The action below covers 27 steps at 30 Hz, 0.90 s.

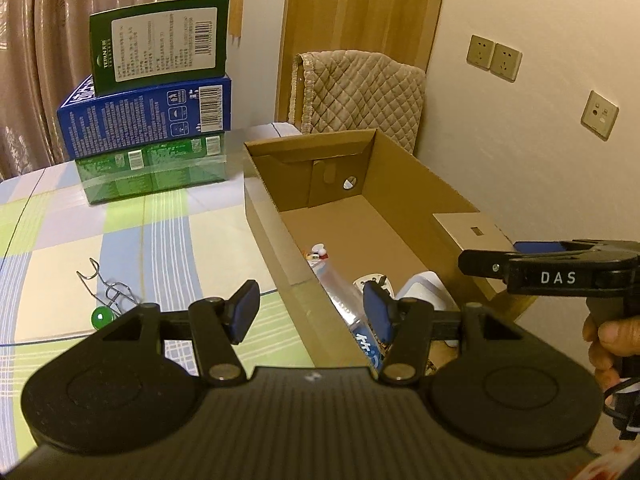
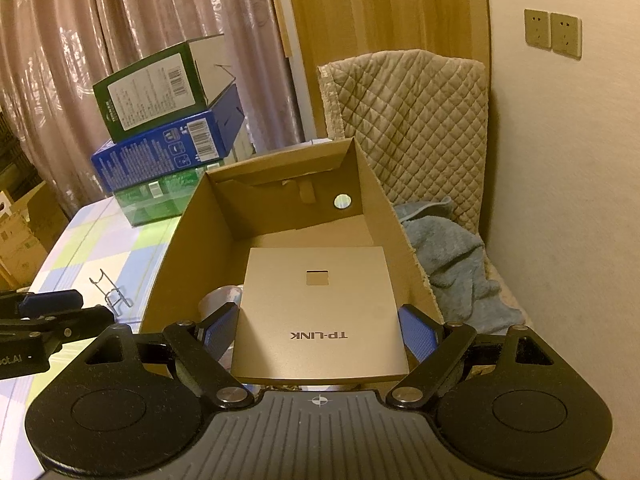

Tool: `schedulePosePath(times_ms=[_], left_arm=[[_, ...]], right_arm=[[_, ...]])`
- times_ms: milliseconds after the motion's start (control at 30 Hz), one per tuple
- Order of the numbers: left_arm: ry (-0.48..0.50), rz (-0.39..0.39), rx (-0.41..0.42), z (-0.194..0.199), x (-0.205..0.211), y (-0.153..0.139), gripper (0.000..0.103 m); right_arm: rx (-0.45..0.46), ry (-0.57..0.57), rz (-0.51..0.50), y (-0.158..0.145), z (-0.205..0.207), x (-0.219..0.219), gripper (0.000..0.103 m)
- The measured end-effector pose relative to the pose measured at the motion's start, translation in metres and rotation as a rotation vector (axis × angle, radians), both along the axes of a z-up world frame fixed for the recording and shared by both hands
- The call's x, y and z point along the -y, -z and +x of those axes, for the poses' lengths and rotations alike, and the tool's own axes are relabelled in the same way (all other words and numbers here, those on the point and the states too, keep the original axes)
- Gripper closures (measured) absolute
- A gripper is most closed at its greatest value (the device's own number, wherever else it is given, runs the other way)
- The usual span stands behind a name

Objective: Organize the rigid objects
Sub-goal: 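Open the left tool to drop the cup into the box while the right tool holds the panel above it, then open the right tool to drop the gold panel into the box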

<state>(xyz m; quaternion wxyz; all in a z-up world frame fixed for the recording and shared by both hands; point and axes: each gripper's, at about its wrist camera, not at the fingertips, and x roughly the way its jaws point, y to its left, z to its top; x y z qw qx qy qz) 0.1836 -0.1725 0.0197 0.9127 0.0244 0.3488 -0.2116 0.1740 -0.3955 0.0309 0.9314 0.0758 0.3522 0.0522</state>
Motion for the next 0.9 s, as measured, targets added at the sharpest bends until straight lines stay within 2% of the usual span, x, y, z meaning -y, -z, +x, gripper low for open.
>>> schedulePosePath(times_ms=[500, 900], left_arm=[[-0.015, -0.012, -0.014, -0.005, -0.009, 0.002, 0.051], [-0.041, -0.009, -0.014, -0.014, -0.027, -0.003, 0.051]], right_arm=[[-0.001, 0.023, 0.037, 0.008, 0.002, 0.001, 0.02], [0.014, 0.037, 0.05, -0.005, -0.015, -0.003, 0.02]])
